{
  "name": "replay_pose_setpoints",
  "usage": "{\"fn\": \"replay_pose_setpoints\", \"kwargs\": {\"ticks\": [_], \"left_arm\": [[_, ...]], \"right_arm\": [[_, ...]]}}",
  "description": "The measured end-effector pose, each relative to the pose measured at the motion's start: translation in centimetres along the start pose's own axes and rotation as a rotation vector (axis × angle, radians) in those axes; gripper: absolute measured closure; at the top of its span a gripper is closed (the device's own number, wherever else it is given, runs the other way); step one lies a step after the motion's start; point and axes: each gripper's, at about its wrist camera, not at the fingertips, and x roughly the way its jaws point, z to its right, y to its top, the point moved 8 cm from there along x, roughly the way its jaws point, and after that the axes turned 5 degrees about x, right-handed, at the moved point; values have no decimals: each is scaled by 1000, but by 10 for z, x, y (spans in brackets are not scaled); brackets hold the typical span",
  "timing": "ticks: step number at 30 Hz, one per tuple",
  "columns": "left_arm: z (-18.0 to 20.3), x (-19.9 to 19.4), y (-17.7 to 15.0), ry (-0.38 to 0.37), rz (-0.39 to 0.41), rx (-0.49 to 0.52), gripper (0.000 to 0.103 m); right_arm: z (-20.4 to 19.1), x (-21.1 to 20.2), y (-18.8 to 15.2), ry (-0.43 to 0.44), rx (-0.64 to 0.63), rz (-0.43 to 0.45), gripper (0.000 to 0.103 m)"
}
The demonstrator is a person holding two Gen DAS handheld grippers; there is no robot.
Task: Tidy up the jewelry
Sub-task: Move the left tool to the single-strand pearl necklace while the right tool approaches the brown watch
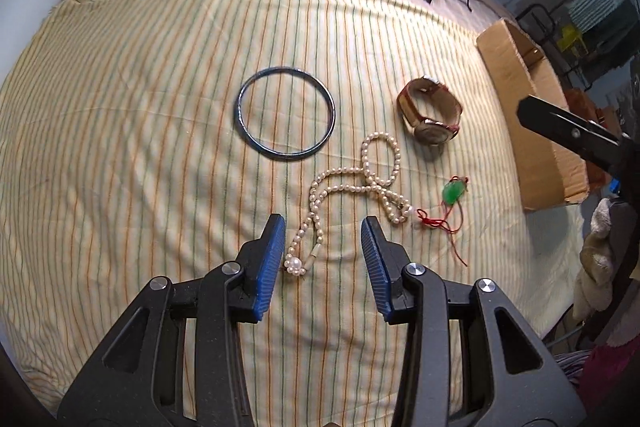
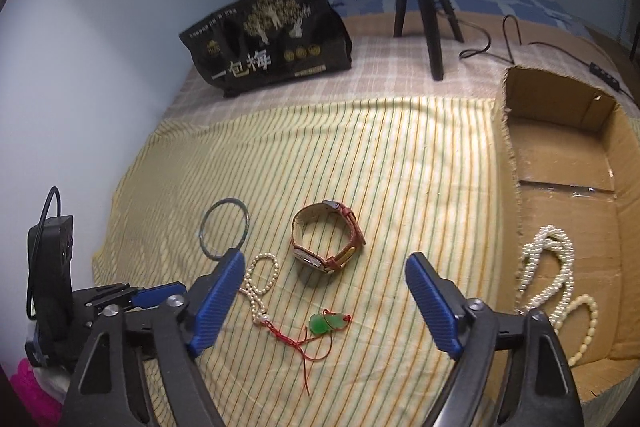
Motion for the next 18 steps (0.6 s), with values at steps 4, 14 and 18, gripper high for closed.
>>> {"fn": "replay_pose_setpoints", "kwargs": {"ticks": [4, 14, 18], "left_arm": [[-1, 10, 4, 12, -9, -1, 63], [-1, 35, 16, 37, -40, 15, 67], [0, 39, 17, 55, -42, 29, 72]], "right_arm": [[2, 15, 0, -7, 21, -26, 28], [13, 42, 5, -35, 35, -75, 43], [15, 51, 5, -44, 31, -91, 46]]}}
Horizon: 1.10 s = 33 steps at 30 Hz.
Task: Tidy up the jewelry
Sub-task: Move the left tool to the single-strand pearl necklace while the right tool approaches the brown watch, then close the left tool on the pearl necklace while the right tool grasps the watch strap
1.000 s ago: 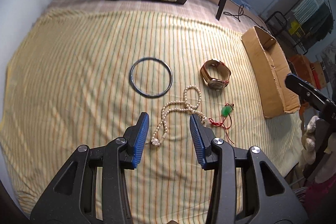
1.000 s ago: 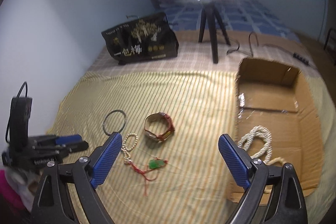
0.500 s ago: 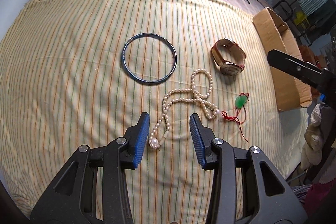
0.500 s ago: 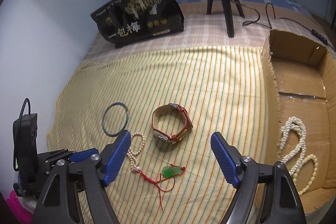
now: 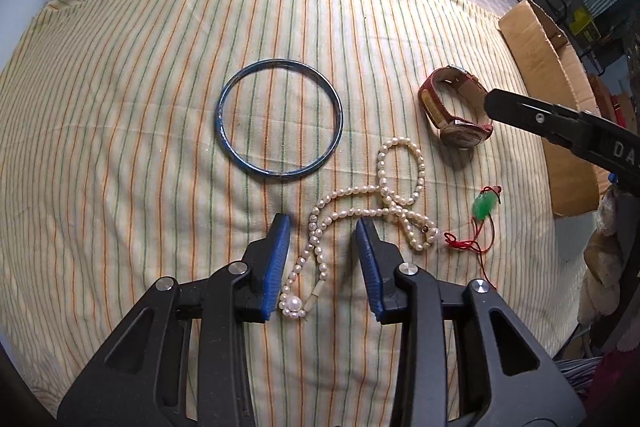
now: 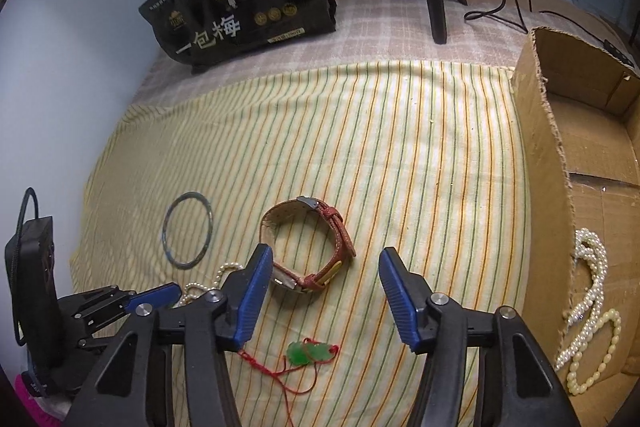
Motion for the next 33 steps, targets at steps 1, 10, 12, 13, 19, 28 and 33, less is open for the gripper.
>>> {"fn": "replay_pose_setpoints", "kwargs": {"ticks": [1, 10, 12, 13, 19, 28, 33], "left_arm": [[0, 1, 1, 8, 0, 2, 73], [-7, 1, -2, 38, 7, -2, 92], [-7, 1, -2, 43, 9, -2, 95], [-8, -1, -3, 44, 10, -3, 96], [-9, -4, -4, 20, 9, -35, 102], [6, -30, 2, -61, 58, -52, 102], [14, -58, 9, -99, 122, -57, 102]], "right_arm": [[0, 1, 0, -1, 2, -2, 46], [-8, 18, -1, -13, -7, -26, 51], [-11, 19, 0, -20, -12, -26, 53], [-11, 20, 1, -25, -13, -26, 54], [-8, 22, 4, -44, -5, -26, 63], [-4, 24, 4, -106, -68, -11, 87], [1, 17, 3, -93, -61, 9, 93]]}}
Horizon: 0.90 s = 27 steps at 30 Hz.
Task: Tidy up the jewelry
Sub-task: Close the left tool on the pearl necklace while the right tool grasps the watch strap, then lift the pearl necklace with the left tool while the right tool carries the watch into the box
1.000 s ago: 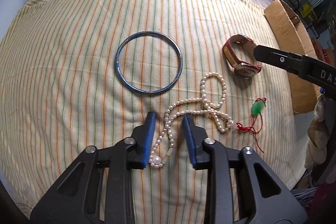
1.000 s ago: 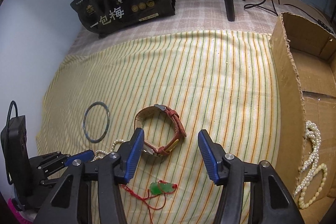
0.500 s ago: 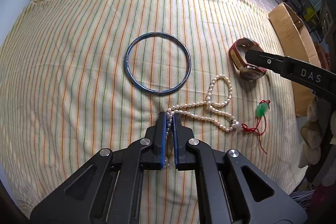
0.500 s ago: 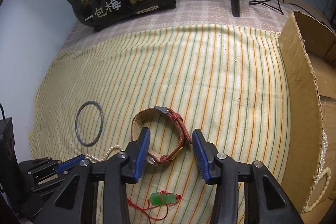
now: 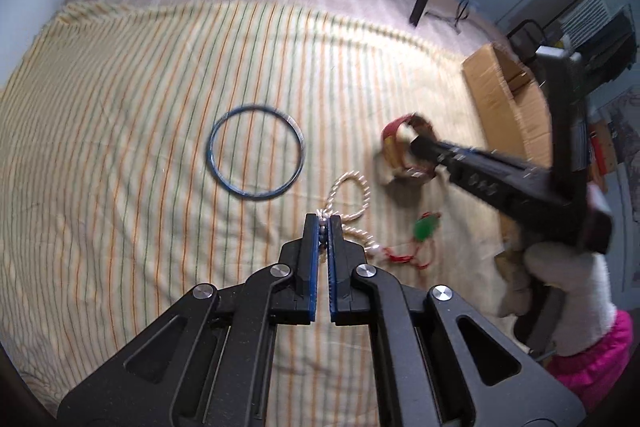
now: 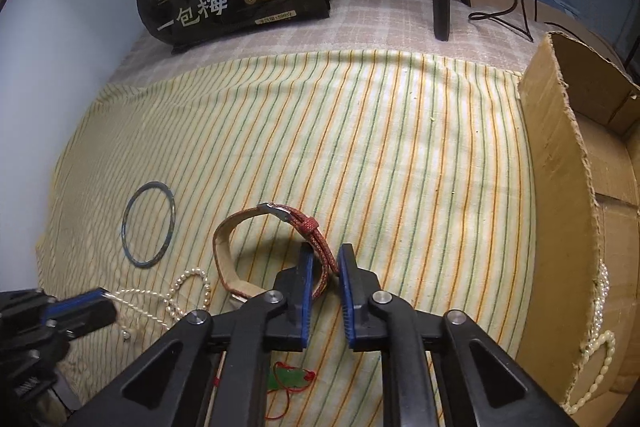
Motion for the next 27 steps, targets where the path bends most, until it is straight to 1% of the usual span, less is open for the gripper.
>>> {"fn": "replay_pose_setpoints", "kwargs": {"ticks": [4, 10, 19, 23, 27], "left_arm": [[6, -25, 9, -31, 61, -9, 102], [19, -65, 22, -63, 165, 9, 102], [37, -89, 29, -85, 237, 22, 102], [50, -99, 34, -105, 262, 38, 102], [68, -107, 40, -123, 285, 65, 102]], "right_arm": [[-3, -14, 2, 12, -5, 35, 94], [-9, -47, 5, 37, -23, 105, 94], [-1, -90, 6, 48, -28, 178, 94], [11, -109, 5, 48, -16, 203, 94], [28, -129, 1, 30, -15, 231, 94]]}}
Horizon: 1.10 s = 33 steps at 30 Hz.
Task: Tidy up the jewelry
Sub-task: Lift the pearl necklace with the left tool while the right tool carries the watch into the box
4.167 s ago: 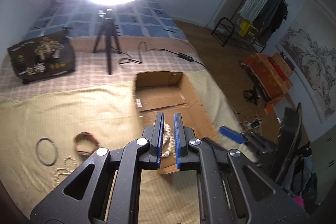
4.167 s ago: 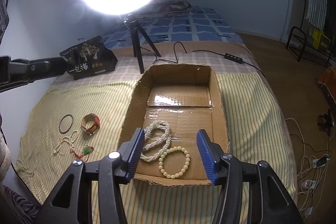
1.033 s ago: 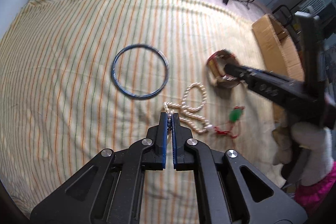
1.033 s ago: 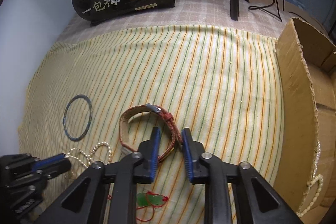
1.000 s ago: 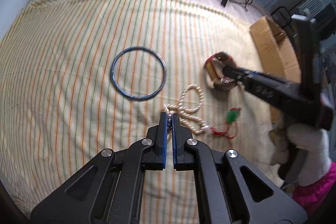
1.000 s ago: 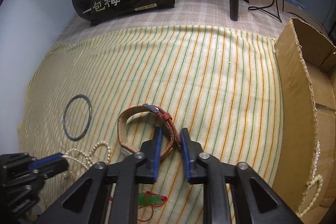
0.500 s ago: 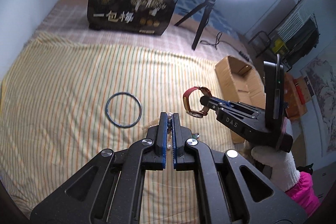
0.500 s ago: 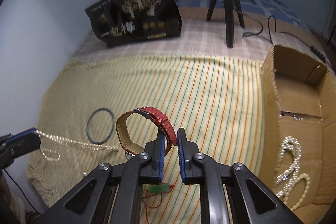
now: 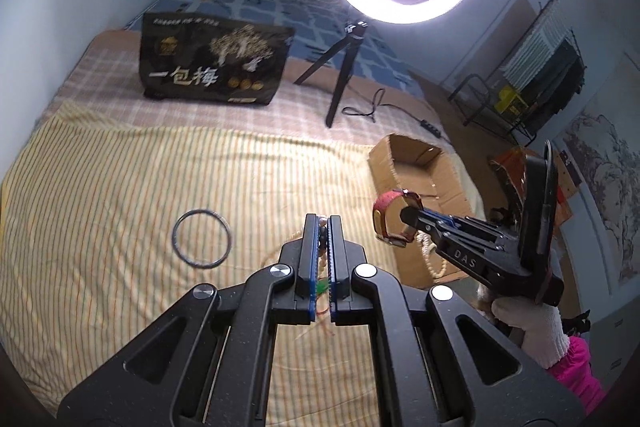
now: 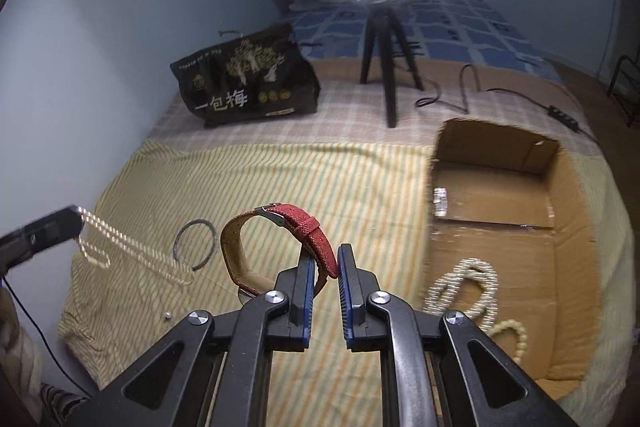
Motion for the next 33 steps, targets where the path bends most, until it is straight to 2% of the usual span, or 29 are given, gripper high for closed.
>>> {"fn": "replay_pose_setpoints", "kwargs": {"ticks": [15, 24, 33], "left_arm": [[85, 24, 36, -82, 44, 100, 102], [143, 53, 52, -133, 38, 142, 102], [188, 100, 54, -156, -6, 167, 102]], "right_arm": [[90, -61, -23, -73, 78, 53, 94], [130, -70, -38, -126, 103, 39, 94], [163, -69, -53, -164, 133, 12, 94]]}}
